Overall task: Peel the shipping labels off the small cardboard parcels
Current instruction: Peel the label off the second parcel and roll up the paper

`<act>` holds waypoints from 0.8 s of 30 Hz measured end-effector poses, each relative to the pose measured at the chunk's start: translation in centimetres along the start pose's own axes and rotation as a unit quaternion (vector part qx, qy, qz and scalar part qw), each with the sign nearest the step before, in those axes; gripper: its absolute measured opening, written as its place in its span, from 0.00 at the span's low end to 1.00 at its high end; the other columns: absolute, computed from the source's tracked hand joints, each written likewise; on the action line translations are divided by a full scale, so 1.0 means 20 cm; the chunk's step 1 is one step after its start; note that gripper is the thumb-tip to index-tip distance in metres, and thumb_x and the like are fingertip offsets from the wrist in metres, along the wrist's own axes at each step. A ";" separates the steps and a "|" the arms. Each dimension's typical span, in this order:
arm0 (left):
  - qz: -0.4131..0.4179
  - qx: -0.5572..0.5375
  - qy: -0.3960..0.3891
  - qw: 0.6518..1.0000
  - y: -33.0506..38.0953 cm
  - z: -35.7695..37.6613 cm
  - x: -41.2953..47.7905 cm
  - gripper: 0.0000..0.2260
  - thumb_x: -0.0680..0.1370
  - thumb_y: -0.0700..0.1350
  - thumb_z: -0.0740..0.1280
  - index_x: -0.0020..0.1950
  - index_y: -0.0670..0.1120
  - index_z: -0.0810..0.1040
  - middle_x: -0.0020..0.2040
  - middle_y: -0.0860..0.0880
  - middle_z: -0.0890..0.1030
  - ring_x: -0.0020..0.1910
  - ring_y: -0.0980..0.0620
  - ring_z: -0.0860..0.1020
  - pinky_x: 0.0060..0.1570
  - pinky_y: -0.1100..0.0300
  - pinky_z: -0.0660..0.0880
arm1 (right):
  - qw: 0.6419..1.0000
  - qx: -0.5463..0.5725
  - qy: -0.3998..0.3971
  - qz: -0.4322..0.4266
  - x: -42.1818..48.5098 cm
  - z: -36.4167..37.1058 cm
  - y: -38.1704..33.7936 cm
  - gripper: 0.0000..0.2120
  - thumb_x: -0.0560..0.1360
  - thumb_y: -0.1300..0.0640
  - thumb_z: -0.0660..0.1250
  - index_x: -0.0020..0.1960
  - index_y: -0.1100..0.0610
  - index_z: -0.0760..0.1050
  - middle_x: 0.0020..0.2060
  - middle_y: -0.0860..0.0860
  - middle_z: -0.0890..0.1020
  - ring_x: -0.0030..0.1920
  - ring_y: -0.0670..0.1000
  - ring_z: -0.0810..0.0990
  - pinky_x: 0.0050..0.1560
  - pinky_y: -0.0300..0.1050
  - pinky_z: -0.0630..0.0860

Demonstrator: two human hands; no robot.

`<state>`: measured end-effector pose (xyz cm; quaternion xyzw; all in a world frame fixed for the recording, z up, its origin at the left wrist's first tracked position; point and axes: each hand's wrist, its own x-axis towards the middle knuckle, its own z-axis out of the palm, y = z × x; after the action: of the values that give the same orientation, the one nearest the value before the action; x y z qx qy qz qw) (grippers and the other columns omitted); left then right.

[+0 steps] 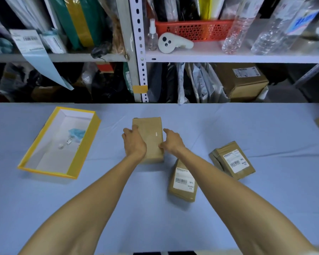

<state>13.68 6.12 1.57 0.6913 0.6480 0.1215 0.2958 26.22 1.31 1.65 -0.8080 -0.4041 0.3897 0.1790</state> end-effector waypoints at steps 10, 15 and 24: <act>0.113 -0.002 -0.183 0.977 0.02 0.25 -0.47 0.12 0.75 0.46 0.69 0.57 0.44 0.78 0.52 0.44 0.81 0.53 0.43 0.79 0.52 0.56 0.75 | 0.991 -0.104 0.055 0.063 -0.29 -0.18 0.32 0.23 0.74 0.59 0.68 0.67 0.61 0.69 0.64 0.60 0.74 0.63 0.60 0.74 0.60 0.50 0.74; 0.038 -0.009 -0.243 0.969 -0.05 0.34 -0.55 0.23 0.76 0.48 0.69 0.69 0.45 0.70 0.65 0.43 0.76 0.64 0.44 0.74 0.63 0.55 0.70 | 0.990 -0.086 0.043 0.106 -0.44 -0.08 0.50 0.20 0.75 0.56 0.66 0.64 0.62 0.67 0.61 0.60 0.75 0.61 0.60 0.75 0.51 0.47 0.72; -0.002 -0.056 -0.233 0.971 -0.02 0.37 -0.60 0.18 0.78 0.45 0.65 0.67 0.47 0.68 0.62 0.44 0.77 0.59 0.44 0.76 0.51 0.59 0.69 | 0.988 0.086 0.063 0.113 -0.52 -0.01 0.57 0.26 0.71 0.62 0.69 0.66 0.62 0.64 0.59 0.59 0.77 0.59 0.59 0.78 0.54 0.51 0.78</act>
<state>15.90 -7.42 -1.85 0.6816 0.5546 -0.0070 0.4773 28.40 -13.86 -0.17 -0.8527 -0.2634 0.3893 0.2278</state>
